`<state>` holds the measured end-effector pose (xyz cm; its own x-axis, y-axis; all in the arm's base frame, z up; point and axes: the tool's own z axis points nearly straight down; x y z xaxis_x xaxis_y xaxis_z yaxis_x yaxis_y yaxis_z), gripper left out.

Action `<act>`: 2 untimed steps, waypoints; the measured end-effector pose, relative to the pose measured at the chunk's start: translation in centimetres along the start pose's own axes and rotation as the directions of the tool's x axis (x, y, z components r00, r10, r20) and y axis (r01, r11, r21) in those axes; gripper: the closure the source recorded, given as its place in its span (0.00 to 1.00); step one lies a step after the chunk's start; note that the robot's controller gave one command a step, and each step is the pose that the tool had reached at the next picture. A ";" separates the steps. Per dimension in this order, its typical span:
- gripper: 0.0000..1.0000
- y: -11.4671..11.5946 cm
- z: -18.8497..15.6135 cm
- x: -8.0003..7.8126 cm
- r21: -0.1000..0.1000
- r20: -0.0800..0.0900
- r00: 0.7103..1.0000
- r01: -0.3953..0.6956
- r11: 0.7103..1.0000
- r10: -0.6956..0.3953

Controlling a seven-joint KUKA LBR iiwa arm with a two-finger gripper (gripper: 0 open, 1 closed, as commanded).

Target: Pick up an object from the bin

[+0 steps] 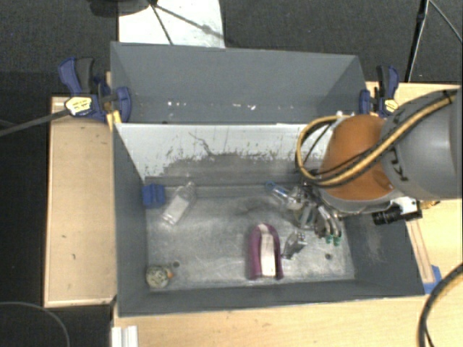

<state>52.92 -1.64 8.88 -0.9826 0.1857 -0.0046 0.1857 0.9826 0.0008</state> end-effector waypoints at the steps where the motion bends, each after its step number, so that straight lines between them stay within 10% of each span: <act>1: 0.00 4.5 1.5 2.0 -0.001 0.008 0.992 -0.127 0.992 0.127; 2: 0.00 8.4 1.5 4.0 -0.002 0.007 0.985 -0.170 0.985 0.170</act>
Offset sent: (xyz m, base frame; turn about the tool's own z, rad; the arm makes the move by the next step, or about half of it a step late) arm -0.0150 0.0485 -0.0188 0.1250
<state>50.53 7.35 7.39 -0.9368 0.3498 -0.0112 0.3498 0.9368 0.0040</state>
